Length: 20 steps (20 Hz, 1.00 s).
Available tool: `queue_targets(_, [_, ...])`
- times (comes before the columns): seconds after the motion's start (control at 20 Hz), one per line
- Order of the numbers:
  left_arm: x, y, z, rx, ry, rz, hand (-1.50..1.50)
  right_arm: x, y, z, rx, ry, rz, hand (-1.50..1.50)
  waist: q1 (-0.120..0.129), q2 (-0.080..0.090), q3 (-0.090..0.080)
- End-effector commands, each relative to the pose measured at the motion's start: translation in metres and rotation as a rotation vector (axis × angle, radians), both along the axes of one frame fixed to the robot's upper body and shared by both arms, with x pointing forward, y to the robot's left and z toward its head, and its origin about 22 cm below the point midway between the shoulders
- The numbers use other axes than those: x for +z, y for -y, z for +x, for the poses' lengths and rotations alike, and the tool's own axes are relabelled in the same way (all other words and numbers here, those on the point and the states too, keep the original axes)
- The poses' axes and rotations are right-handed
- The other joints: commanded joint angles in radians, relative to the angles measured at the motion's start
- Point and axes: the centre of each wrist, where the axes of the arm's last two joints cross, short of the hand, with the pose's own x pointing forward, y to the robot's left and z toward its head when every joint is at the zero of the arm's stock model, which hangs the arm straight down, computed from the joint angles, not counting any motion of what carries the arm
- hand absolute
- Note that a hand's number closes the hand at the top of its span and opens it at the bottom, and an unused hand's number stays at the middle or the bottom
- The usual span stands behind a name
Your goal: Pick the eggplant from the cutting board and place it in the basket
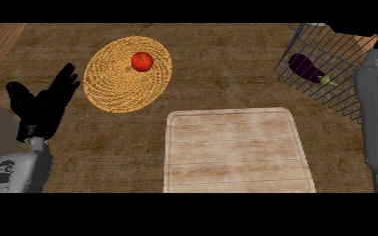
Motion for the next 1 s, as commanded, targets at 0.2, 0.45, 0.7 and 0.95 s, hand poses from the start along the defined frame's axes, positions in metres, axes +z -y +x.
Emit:
queue_targets(0.2, [-0.015, 0.001, -0.017, 0.024, -0.027, -0.013, 0.00, 0.026, 0.041, -0.049, -0.121, 0.281, 0.242, -1.50, -0.029, -0.013, 0.000])
queue_targets(0.45, [0.004, -0.013, 0.003, 0.026, 0.001, 0.004, 0.00, 0.027, 0.093, -0.106, -0.094, 0.272, 0.282, -1.50, -0.030, -0.006, 0.000])
queue_targets(0.7, [-0.010, -0.007, -0.008, 0.029, -0.011, 0.000, 0.00, 0.017, 0.134, -0.170, -0.039, 0.181, 0.294, -1.50, -0.032, -0.007, 0.000])
queue_targets(0.95, [-0.016, -0.014, -0.022, 0.031, 0.012, 0.004, 0.00, -0.004, 0.165, -0.239, 0.011, 0.112, 0.291, -1.50, -0.038, -0.009, 0.001])
